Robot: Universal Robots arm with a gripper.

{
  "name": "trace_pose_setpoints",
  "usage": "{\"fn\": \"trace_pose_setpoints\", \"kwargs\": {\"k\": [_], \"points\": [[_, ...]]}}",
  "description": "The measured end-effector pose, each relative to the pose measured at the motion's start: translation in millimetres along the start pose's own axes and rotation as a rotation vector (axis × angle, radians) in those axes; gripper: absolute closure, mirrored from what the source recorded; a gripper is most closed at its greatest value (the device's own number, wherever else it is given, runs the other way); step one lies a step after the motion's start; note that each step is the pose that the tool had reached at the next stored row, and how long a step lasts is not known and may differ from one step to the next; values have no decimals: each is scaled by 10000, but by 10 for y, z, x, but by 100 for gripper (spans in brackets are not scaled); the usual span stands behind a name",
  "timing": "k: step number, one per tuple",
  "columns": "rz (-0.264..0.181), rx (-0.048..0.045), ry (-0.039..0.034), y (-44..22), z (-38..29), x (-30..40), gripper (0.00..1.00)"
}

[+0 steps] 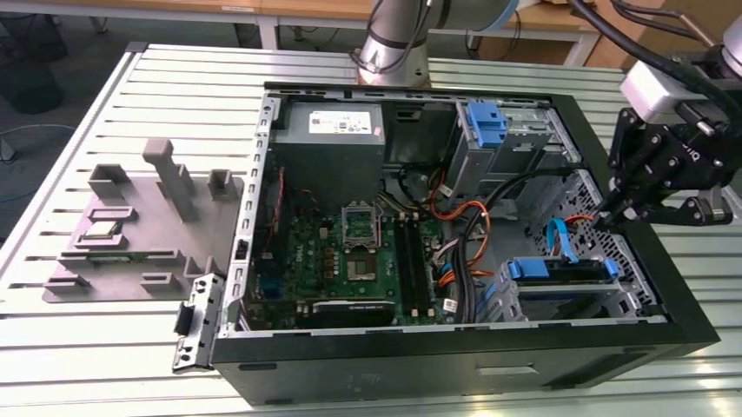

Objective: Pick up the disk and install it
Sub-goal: 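Insert the second disk wire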

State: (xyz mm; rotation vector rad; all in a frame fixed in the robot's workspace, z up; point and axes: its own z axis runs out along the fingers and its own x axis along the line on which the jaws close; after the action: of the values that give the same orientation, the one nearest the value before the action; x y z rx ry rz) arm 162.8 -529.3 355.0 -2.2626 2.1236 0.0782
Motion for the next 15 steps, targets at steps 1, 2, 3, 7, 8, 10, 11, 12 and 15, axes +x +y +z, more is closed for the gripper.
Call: {"fn": "trace_pose_setpoints", "kwargs": {"k": [1, 2, 3, 7, 8, 10, 11, 12, 15], "points": [[0, -2, 12, 0, 4, -1, 77], [1, -4, 28, 0, 8, -1, 77], [2, -7, 43, 0, 13, -2, 77], [3, -23, 105, 0, 34, -1, 77], [4, -29, 125, 0, 40, 0, 77], [5, -40, 164, 0, 52, 1, 77], [5, -44, 176, 0, 57, 1, 77], [5, -48, 188, 0, 60, 1, 77], [4, -49, 197, 2, 61, 1, 77]]}}
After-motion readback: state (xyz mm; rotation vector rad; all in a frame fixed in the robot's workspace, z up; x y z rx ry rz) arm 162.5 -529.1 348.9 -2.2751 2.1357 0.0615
